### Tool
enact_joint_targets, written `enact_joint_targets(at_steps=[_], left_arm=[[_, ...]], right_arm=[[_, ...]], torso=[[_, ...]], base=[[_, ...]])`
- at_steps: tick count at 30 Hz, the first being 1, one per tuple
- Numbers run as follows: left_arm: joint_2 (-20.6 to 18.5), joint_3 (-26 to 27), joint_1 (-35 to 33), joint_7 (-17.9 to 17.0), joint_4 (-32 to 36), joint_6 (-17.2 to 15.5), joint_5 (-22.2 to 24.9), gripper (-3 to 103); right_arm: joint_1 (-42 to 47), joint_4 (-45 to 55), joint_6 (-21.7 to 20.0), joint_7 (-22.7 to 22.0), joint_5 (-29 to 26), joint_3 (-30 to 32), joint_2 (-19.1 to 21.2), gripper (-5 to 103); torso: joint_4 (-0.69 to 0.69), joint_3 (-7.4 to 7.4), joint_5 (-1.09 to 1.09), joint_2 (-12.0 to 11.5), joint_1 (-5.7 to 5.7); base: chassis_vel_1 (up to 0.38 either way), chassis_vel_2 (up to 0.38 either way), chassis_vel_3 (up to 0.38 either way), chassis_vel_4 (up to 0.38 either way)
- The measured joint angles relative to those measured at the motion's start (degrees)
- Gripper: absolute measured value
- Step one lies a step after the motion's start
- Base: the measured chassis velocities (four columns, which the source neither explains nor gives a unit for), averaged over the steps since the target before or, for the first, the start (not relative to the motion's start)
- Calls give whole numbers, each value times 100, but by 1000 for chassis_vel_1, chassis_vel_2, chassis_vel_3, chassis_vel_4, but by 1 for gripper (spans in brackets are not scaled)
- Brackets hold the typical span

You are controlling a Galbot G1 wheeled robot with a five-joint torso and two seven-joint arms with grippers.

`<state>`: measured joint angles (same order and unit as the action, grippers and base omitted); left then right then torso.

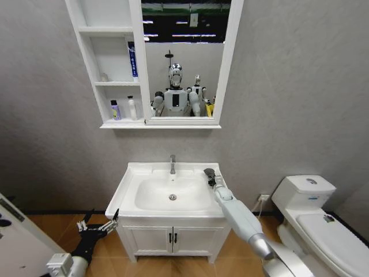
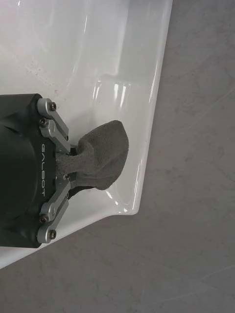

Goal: Move facial cleanser and shampoo from washbasin to cabinet, then wipe washbasin with towel.

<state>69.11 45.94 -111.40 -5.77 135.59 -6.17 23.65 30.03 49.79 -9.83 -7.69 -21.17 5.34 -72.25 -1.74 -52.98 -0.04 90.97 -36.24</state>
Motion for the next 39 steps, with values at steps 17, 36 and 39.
enact_joint_targets(at_steps=[17, 36, 39], left_arm=[[0, 0, 0, 0, 0, 0, 0, 100], [0, 0, 0, 0, 0, 0, 0, 100], [0, 1, 0, -1, 0, 0, 0, 100]], right_arm=[[65, -306, 761, 202, 908, 218, -149, 68], [1103, 1505, 1708, 145, -140, 650, 389, 100], [1829, 2713, 1186, -157, -747, 819, 982, 100]], torso=[[1, 0, 0, 0, 0], [4, 0, 3, 0, -1], [2, 0, 0, 0, -1]], base=[[0, 0, 0, 0], [0, 0, 0, 0], [0, 0, 0, 0]])
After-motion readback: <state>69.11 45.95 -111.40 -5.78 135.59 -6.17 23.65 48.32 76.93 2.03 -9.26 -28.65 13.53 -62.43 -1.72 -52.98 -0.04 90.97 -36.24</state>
